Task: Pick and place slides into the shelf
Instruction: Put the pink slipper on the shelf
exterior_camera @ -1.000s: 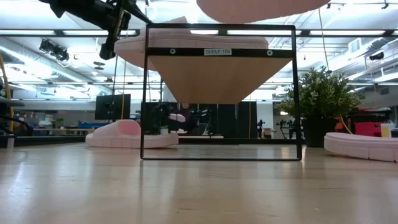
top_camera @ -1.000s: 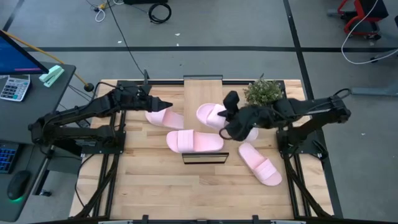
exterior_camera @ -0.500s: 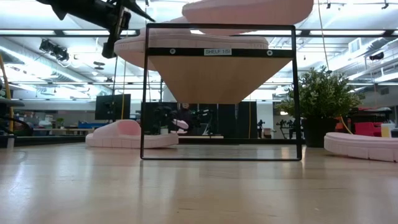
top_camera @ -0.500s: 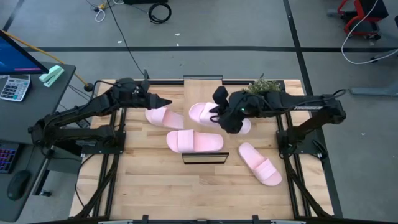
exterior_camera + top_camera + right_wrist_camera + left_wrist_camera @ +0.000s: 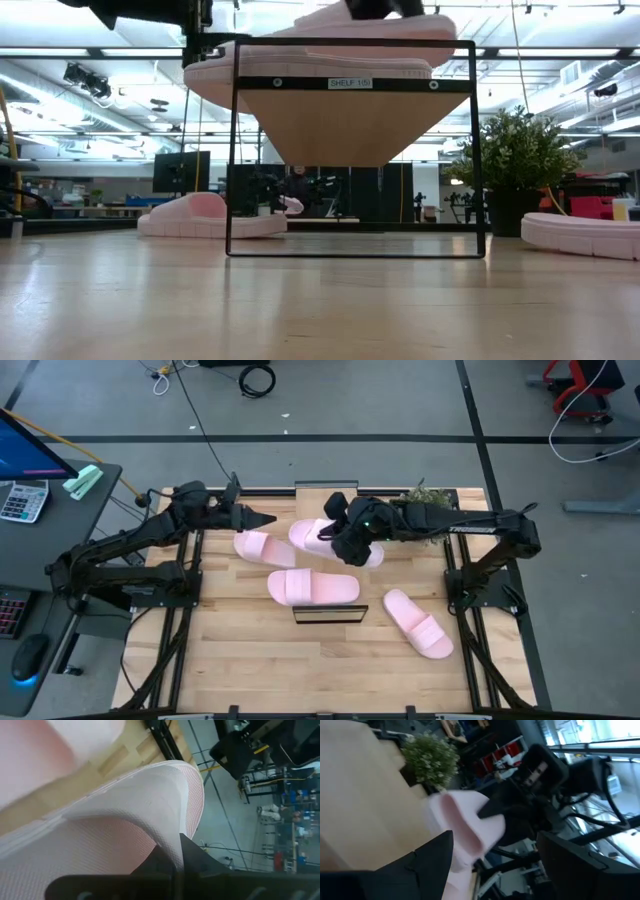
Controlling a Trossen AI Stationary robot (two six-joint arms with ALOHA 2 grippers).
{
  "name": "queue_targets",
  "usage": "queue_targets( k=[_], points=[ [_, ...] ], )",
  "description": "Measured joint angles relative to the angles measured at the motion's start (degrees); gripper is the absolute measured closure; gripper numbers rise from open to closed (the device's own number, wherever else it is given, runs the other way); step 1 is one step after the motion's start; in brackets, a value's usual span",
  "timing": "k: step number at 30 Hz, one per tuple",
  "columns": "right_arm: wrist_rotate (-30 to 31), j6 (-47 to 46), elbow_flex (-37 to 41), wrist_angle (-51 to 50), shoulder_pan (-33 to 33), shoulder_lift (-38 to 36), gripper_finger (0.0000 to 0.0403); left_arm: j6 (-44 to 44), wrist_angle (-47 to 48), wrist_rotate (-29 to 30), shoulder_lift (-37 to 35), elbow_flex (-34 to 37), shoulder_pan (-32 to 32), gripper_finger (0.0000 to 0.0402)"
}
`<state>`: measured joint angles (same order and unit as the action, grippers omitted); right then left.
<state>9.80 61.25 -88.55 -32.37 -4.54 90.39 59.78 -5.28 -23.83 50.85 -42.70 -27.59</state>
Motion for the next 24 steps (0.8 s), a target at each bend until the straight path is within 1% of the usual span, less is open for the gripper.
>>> queue_targets(
  k=[3, 6, 10, 15, 19, 24],
  points=[
    [-1.2, 1.4, 0.0, 1.6, -0.9, 0.6, 0.0396, 2.6, -0.8, -1.5, 0.0, 0.0, 0.0, 0.0108],
    [-2.0, 3.5, 0.0, 1.6, -1.8, 1.0, 0.0396, 3.3, -0.7, -2.1, 0.0, 0.0, 0.0, 0.0108],
    [-2.9, 6.5, 0.0, 1.9, -2.7, 1.0, 0.0396, 7.2, -0.8, -2.2, 0.0, 0.0, 0.0, 0.0108],
    [-4.0, 8.3, 0.0, 2.1, -3.5, 0.9, 0.0396, 9.1, -0.5, -2.3, 0.0, 0.0, 0.0, 0.0108],
    [-7.3, 10.3, 0.0, 2.8, -3.7, 0.9, 0.0396, 10.3, -0.5, -2.4, 0.0, 0.0, 0.0, 0.0108],
    [-9.9, 12.1, 0.0, 4.1, -3.9, 1.0, 0.0396, 10.5, -0.5, -2.4, 0.0, 0.0, -0.6, 0.0108]
  ],
)
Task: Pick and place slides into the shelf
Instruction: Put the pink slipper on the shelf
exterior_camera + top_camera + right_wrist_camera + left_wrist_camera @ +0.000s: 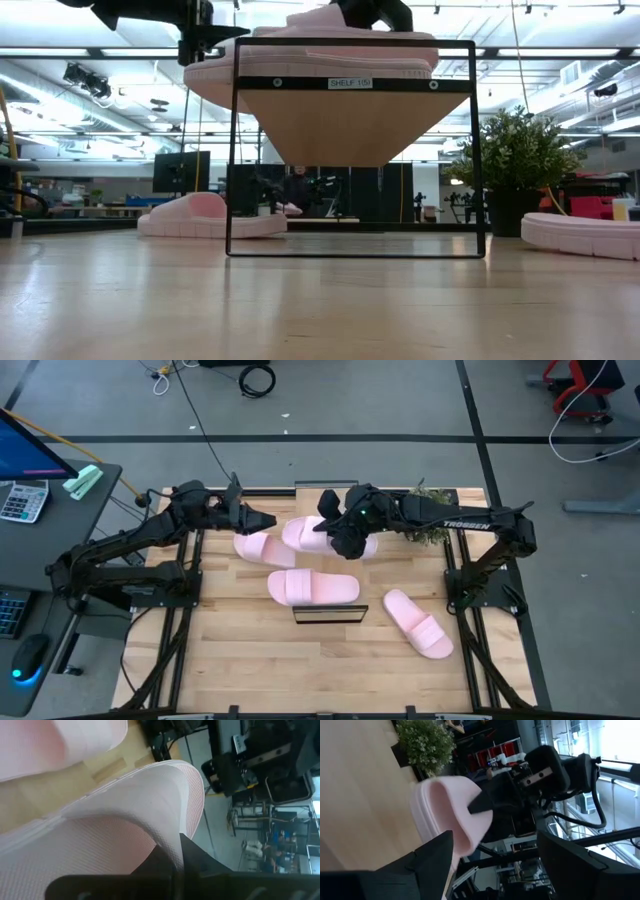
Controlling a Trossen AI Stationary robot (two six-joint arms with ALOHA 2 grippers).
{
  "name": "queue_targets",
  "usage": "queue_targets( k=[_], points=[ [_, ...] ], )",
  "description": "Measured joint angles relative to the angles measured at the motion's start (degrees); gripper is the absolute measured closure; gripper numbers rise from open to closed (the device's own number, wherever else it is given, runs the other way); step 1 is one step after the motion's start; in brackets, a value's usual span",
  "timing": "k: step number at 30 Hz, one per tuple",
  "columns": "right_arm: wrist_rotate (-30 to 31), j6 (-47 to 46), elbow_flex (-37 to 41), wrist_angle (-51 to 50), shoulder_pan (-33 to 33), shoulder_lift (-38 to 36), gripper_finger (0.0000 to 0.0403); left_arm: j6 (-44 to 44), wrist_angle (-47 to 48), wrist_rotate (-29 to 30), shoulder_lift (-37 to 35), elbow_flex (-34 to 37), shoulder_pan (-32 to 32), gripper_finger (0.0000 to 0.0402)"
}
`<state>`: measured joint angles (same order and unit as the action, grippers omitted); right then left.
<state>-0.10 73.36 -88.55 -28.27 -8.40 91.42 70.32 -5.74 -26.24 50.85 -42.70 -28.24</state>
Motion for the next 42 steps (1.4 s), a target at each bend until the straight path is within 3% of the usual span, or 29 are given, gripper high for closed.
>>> queue_targets(
  k=[23, 32, 42],
  points=[
    [-5.1, -0.7, 0.1, 7.9, -1.7, 7.3, 0.0396, 1.0, -1.6, 0.0, 0.0, 0.0, -2.8, 0.0108],
    [-5.9, -0.9, 0.1, 10.0, -1.7, 9.4, 0.0396, 1.0, -1.1, -6.7, 0.0, 0.0, -2.8, 0.0108],
    [-4.9, -3.0, 0.1, 10.1, -1.7, 9.4, 0.0396, -4.7, 20.0, -10.6, -7.8, 0.0, -11.3, 0.0108]
  ],
)
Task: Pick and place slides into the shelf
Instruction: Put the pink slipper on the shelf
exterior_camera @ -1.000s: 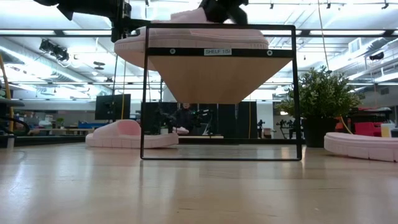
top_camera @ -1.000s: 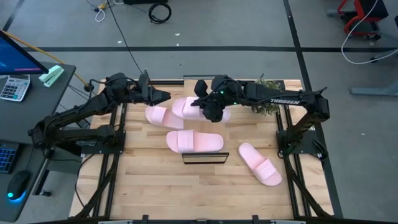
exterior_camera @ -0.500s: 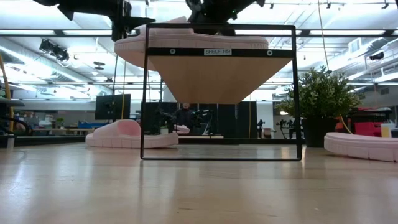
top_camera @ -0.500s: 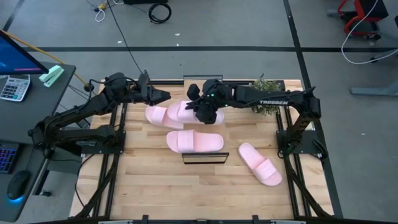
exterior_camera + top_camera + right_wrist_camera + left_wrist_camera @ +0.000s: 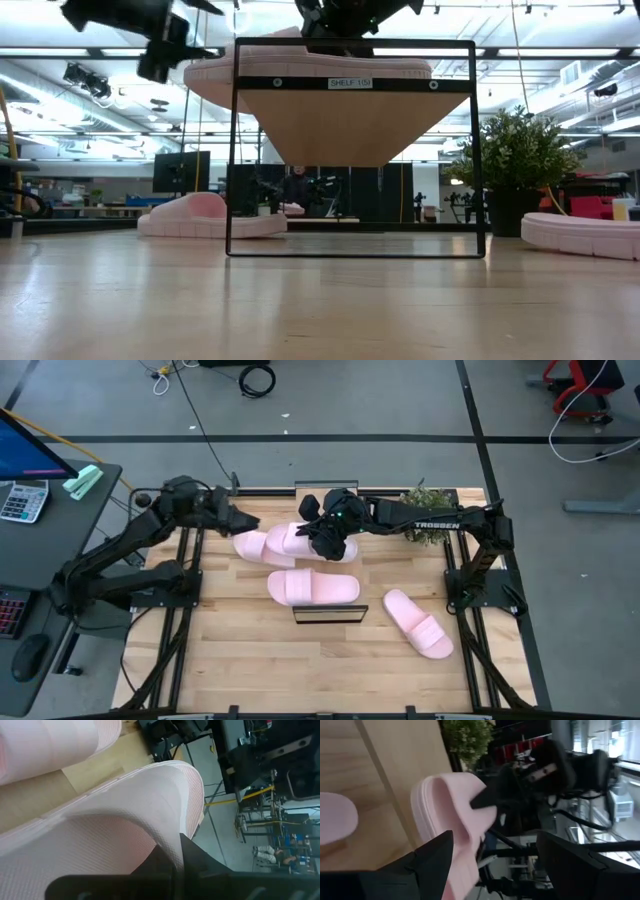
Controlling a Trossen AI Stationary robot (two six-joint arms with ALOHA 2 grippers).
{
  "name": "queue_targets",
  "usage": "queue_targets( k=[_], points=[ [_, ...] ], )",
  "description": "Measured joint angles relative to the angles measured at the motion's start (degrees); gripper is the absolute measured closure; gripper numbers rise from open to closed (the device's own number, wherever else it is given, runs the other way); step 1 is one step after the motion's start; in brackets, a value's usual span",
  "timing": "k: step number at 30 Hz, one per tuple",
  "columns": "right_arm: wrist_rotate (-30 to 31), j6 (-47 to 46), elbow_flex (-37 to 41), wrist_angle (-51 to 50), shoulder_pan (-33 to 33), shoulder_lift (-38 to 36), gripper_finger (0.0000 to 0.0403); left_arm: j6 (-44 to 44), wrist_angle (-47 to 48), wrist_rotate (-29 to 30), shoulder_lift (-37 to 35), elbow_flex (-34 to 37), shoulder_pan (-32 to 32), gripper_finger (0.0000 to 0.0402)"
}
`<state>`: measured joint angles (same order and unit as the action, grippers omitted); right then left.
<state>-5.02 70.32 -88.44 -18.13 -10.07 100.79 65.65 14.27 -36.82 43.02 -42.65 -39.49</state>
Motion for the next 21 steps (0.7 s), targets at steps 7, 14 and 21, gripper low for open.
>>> queue_targets(
  k=[7, 14, 21],
  points=[
    [0.0, 0.5, 0.0, 0.0, -0.3, 0.0, 0.0396, -2.1, 8.2, -8.1, -5.0, 0.0, -5.2, 0.0108],
    [-1.0, 1.0, 0.0, 0.0, -0.8, 0.0, 0.0396, -5.3, 15.8, -8.1, -7.6, 0.0, -7.9, 0.0108],
    [-2.4, 4.2, 0.0, 1.3, -0.8, 1.7, 0.0396, -5.4, 15.7, -8.2, -7.5, 0.0, -8.6, 0.0108]
  ],
)
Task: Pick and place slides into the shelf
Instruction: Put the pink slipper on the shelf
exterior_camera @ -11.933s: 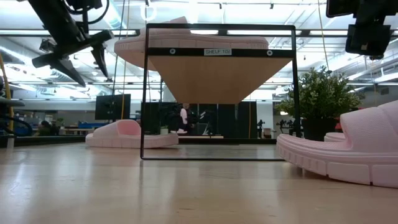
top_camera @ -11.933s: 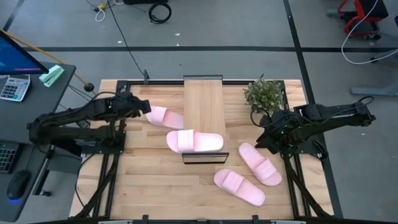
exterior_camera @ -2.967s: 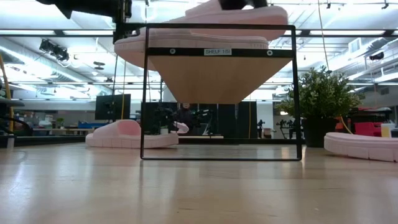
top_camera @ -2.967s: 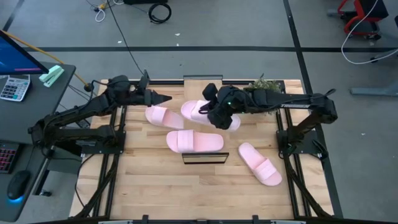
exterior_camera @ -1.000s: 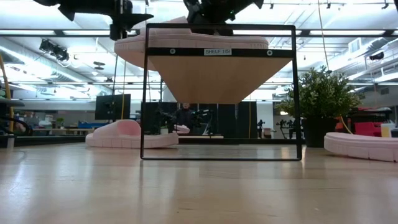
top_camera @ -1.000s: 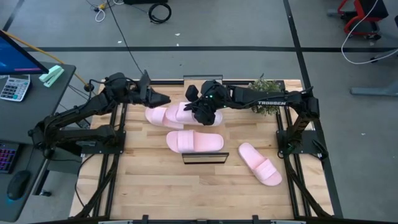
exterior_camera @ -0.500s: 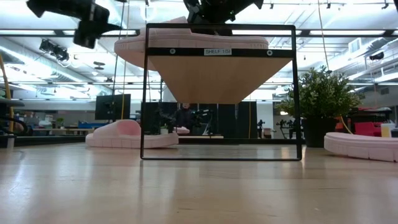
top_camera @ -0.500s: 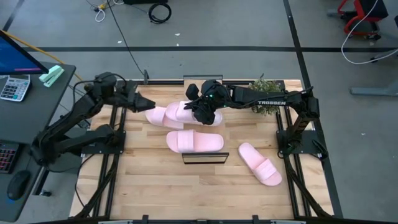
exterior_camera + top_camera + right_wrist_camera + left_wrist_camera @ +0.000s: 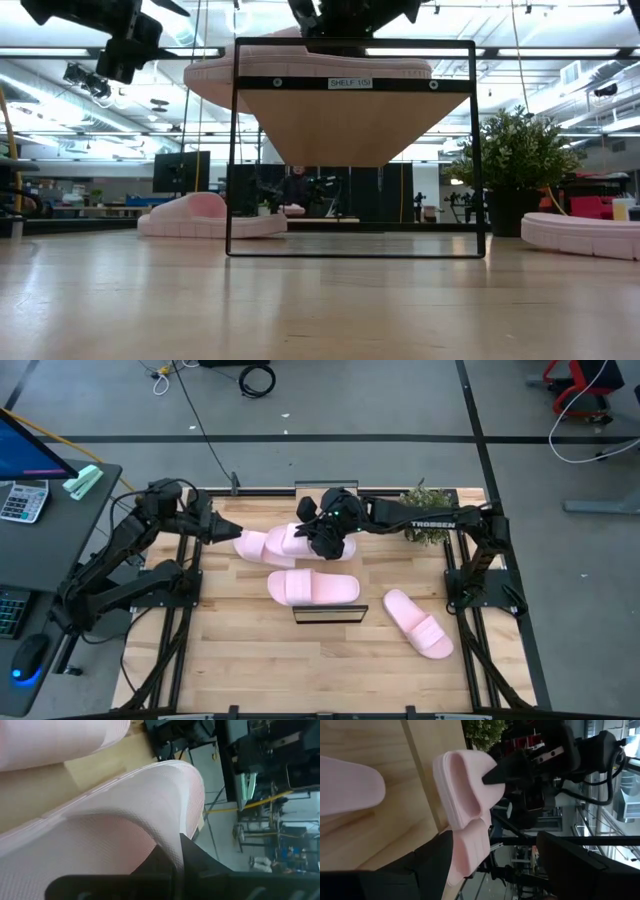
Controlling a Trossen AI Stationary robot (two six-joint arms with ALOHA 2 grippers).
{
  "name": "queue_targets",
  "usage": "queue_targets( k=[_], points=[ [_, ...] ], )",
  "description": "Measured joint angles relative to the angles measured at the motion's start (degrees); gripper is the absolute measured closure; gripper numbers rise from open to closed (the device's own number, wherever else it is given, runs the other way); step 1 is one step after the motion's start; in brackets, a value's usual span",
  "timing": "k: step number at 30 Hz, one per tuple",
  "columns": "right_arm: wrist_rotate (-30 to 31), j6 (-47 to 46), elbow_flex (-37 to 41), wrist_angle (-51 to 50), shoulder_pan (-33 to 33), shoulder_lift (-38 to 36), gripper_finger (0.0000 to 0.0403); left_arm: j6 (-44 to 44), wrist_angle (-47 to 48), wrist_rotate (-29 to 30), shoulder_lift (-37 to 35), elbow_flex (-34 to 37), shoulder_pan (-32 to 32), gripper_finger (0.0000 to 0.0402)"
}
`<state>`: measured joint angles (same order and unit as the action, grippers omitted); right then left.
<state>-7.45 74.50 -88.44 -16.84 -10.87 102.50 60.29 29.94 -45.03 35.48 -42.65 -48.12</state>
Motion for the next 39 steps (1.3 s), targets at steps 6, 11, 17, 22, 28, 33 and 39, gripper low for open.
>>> queue_targets(
  k=[6, 11, 17, 22, 28, 33, 39],
  points=[
    [-0.2, -1.2, 0.0, -0.7, 0.0, 0.8, 0.0396, -0.1, 0.0, -0.1, 0.1, 0.0, 0.0, 0.0108],
    [-0.2, -2.4, 0.0, -1.5, 0.2, 0.9, 0.0396, -0.1, -0.1, -0.1, 0.1, 0.0, 0.0, 0.0108],
    [-0.2, -2.9, 0.0, -3.6, 0.6, 0.9, 0.0396, -0.1, -0.1, 0.0, 0.1, 0.0, 0.0, 0.0108],
    [-0.3, -3.8, 0.0, -3.8, 1.0, 0.9, 0.0396, 0.0, -0.1, 0.2, 0.1, 0.0, 0.0, 0.0108],
    [-0.4, -4.2, 0.0, -4.8, 1.0, 0.9, 0.0396, 0.1, -0.1, 0.2, 0.1, 0.0, 0.0, 0.0108],
    [-1.1, -4.5, 0.0, -5.0, 0.9, 0.9, 0.0396, 0.1, -0.1, 0.2, 0.1, 0.0, 0.0, 0.0108],
    [-1.6, -4.6, 0.0, -5.4, 0.9, 0.9, 0.0396, 0.2, -0.1, 0.2, 0.1, 0.0, 0.0, 0.0108]
  ],
)
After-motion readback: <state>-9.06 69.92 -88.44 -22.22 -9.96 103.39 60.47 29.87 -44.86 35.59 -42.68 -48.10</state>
